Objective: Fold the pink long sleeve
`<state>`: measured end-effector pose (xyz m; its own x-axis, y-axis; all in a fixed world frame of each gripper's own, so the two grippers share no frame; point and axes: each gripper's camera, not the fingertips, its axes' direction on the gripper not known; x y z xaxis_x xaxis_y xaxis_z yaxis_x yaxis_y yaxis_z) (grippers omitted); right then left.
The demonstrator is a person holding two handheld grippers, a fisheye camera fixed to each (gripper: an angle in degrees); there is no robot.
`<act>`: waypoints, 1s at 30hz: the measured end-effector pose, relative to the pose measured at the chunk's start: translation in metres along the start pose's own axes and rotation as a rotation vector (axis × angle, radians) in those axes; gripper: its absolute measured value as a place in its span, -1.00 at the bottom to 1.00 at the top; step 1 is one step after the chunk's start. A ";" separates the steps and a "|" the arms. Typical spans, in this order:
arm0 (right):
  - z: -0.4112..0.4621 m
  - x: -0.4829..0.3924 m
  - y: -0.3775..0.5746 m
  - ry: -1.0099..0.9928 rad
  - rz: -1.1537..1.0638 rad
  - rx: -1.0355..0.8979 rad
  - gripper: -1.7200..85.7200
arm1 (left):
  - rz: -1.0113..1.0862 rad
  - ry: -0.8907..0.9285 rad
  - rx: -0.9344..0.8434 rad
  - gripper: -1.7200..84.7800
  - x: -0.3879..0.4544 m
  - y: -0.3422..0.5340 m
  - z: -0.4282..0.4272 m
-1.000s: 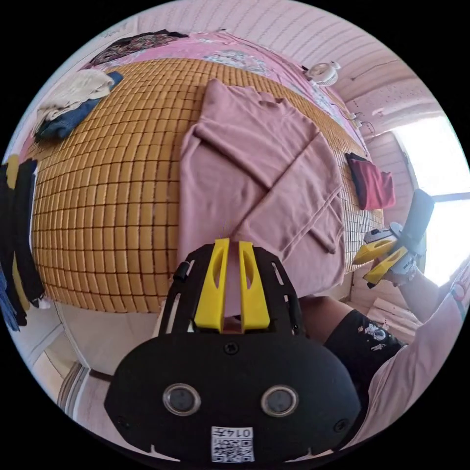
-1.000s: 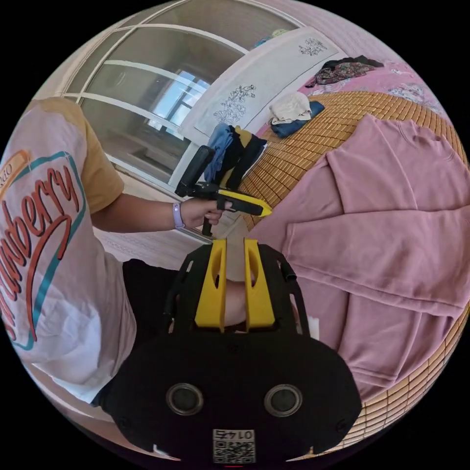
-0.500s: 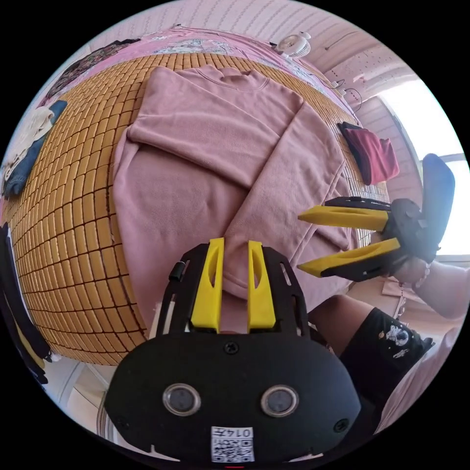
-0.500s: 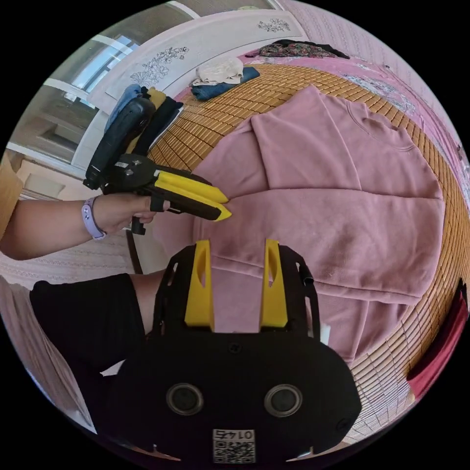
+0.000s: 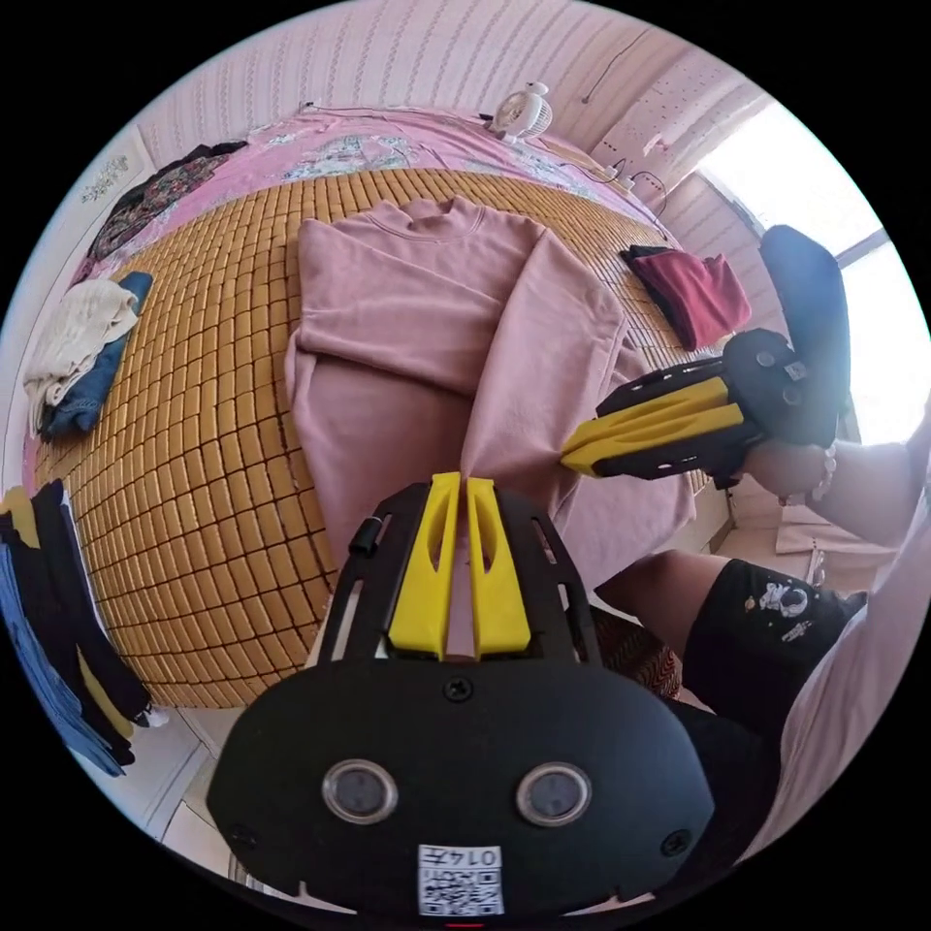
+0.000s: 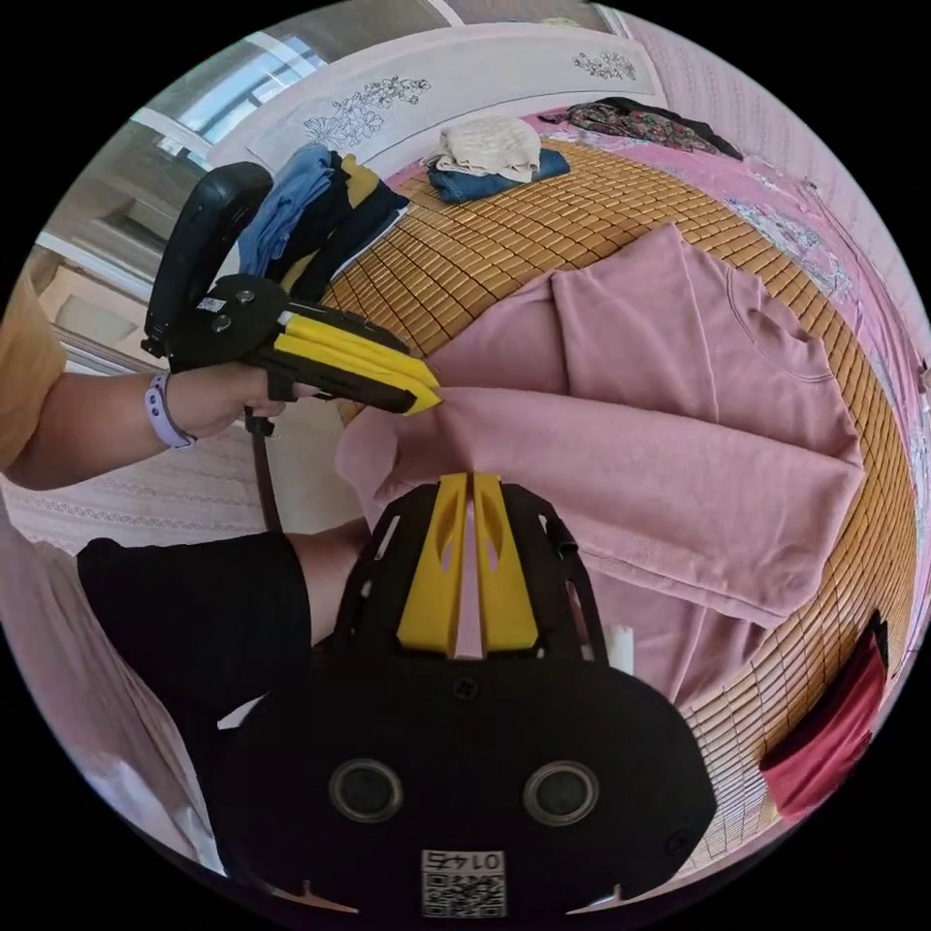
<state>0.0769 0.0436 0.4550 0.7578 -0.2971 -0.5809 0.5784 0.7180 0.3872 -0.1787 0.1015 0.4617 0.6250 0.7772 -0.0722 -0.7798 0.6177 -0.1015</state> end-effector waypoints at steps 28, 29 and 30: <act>-0.102 0.373 0.024 -0.014 0.850 0.379 -0.87 | -0.282 0.153 0.065 -0.83 -0.213 -0.265 0.009; -0.106 0.379 0.025 -0.025 0.837 0.374 -0.88 | -0.288 0.167 0.054 -0.84 -0.214 -0.268 0.010; -0.112 0.384 0.025 -0.007 0.815 0.364 -0.89 | -0.300 0.183 0.042 -0.86 -0.217 -0.275 0.009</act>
<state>0.3484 0.0182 0.1616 0.9767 0.2136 -0.0220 -0.0816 0.4640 0.8820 -0.0996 -0.2359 0.5138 0.8195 0.5281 -0.2226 -0.5586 0.8229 -0.1041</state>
